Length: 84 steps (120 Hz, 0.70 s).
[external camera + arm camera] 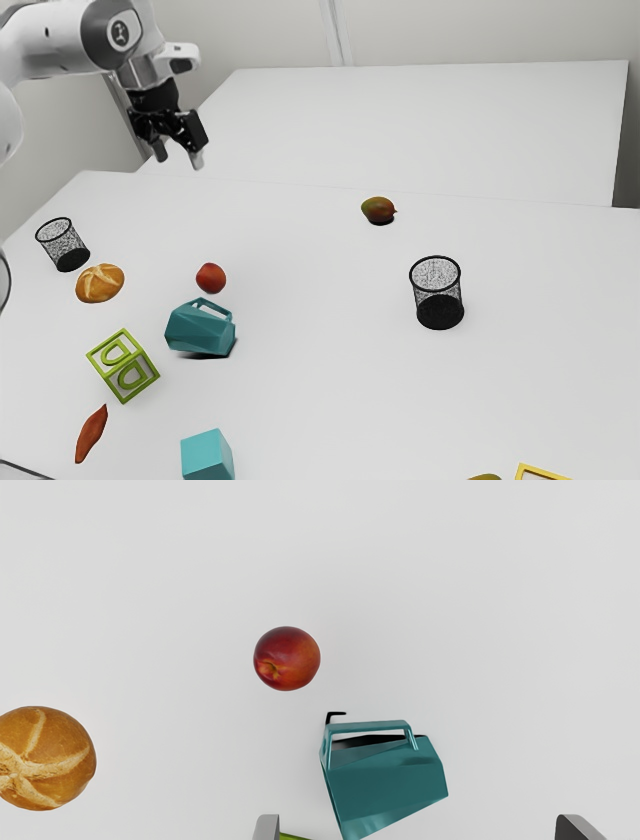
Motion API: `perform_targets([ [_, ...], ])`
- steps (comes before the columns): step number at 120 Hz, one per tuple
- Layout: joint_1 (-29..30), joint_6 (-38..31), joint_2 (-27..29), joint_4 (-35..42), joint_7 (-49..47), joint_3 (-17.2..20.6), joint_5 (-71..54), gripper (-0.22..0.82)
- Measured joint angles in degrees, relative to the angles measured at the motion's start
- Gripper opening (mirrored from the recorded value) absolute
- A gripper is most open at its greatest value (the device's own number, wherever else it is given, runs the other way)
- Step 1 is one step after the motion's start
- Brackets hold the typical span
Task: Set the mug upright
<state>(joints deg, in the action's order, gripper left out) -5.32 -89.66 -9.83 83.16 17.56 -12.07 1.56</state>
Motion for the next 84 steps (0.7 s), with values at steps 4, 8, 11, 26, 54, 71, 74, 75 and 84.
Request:
perform_targets([
  [4,0.02,-0.21,0.12,0.25,0.13,-0.02,0.01,0.60],
  [8,0.03,-0.39,0.20,0.38,0.25,-0.05,0.05,0.60],
  [11,0.01,-0.43,0.24,0.47,0.33,-0.15,0.16,0.60],
  [26,-0.35,-0.69,3.82,7.25,0.54,-2.45,3.61,0.60],
  [54,2.37,0.90,9.72,23.80,0.74,-10.63,16.59,0.60],
  [71,8.05,3.25,6.71,27.59,1.55,-12.25,23.86,0.60],
  [74,8.30,3.54,6.32,28.45,1.80,-12.31,24.91,0.61],
  [75,8.26,3.62,6.23,28.76,1.89,-12.32,25.26,0.61],
  [84,5.93,4.09,4.89,31.40,2.92,-12.36,28.19,0.60],
])
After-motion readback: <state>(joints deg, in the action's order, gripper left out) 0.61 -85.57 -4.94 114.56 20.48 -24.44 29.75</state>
